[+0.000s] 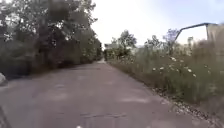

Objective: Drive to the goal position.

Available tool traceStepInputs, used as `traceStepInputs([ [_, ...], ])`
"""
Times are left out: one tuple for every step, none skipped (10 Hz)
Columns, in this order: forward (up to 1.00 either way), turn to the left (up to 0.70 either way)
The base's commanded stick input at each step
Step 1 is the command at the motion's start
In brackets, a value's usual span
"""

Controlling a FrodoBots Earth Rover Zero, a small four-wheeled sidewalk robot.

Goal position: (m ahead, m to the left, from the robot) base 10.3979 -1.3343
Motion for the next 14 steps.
traceStepInputs([
  [1.00, -0.09],
  [1.00, -0.08],
  [1.00, -0.05],
  [1.00, -0.05],
  [1.00, -0.05],
  [1.00, -0.06],
  [1.00, -0.06],
  [1.00, -0.06],
  [1.00, -0.06],
  [1.00, -0.06],
  [1.00, -0.06],
  [1.00, -0.06],
  [1.00, -0.06],
  [1.00, -0.06],
])
